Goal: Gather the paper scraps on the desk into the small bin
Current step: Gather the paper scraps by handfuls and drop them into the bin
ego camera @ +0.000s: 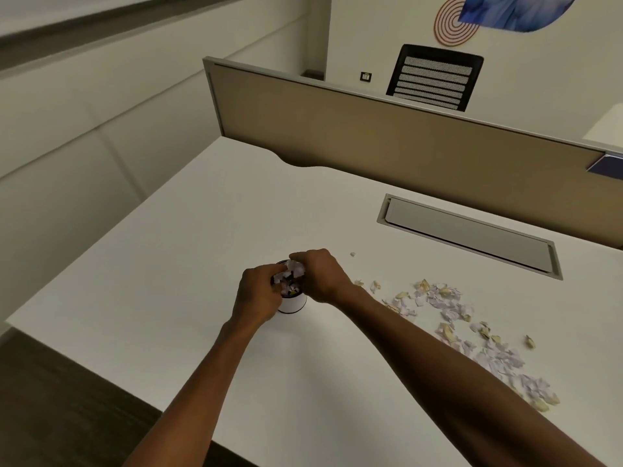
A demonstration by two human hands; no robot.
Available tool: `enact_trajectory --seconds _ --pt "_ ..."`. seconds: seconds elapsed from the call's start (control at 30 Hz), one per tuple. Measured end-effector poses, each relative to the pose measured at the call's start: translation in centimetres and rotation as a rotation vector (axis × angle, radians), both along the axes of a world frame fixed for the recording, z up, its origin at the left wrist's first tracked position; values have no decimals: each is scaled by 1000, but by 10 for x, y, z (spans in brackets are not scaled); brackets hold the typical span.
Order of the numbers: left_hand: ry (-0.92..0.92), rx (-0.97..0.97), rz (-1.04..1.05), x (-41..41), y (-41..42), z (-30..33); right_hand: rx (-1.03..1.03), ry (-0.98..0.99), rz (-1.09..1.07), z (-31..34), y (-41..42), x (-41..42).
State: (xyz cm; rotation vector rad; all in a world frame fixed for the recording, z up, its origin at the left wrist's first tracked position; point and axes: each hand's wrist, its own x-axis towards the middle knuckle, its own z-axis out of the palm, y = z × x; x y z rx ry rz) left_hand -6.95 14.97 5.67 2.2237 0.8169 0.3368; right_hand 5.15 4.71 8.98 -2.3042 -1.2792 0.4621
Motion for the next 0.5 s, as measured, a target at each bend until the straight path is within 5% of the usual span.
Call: enact_trajectory --seconds 0.3,0.5 --pt "-103 51 10 2 -8 -8 89 -43 31 -7 -16 1" --pt "-340 149 123 -5 -34 -8 234 -44 -17 -16 -23 2"
